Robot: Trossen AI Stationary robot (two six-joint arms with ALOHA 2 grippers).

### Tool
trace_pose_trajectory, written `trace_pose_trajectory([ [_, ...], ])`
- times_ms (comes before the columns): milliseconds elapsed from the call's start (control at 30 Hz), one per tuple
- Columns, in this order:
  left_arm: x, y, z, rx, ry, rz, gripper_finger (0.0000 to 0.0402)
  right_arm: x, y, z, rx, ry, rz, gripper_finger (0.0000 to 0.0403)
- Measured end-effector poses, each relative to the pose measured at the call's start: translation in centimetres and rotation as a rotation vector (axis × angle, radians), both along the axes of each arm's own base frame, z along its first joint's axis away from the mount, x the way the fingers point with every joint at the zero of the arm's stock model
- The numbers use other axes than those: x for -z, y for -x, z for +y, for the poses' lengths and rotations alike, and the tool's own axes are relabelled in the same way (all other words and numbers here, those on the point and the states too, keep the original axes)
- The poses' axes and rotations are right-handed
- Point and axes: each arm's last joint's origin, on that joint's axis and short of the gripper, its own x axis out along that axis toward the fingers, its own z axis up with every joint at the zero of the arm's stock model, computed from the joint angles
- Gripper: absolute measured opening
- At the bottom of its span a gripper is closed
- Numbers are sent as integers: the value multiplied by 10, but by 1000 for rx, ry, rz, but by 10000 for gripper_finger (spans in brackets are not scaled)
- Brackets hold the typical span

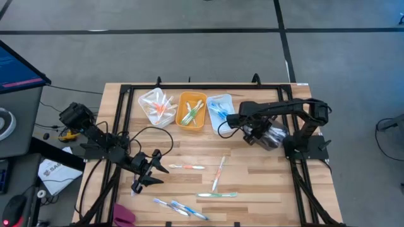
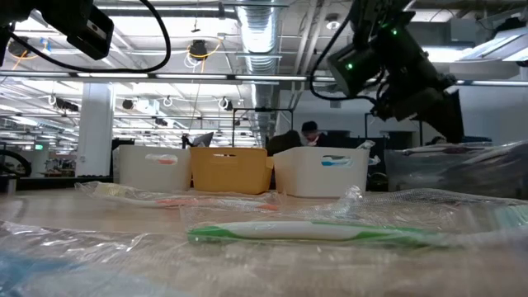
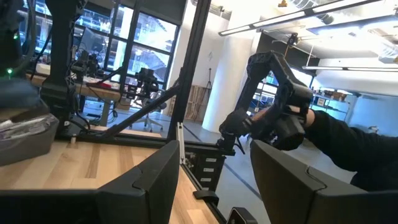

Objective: Pick & Place Toothbrushes
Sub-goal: Adjust the white violet toothbrush from the black transparent bin

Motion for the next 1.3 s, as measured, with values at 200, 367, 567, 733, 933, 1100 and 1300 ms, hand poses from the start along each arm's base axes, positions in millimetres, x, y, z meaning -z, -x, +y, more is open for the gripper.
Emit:
trace_pose_trajectory([
  [200, 0, 0, 0, 0, 0, 0, 191, -7, -4, -2, -55, 97, -7, 101],
  [367, 0, 0, 0, 0, 0, 0, 191, -2, 0, -9, -64, 151, 14, 102],
  [567, 0, 0, 0, 0, 0, 0, 191, 5, 0, -19, -53, 189, -16, 102],
  [733, 0, 0, 0, 0, 0, 0, 191, 15, 4, -24, -45, 216, -19, 102],
  [933, 0, 0, 0, 0, -1, 1, 191, 17, 6, -24, -48, 220, -12, 97],
  [1100, 0, 0, 0, 0, 0, 0, 191, 17, 6, -24, -50, 218, -10, 53],
  [1300, 0, 0, 0, 0, 0, 0, 191, 17, 6, -24, -50, 217, -4, 18],
])
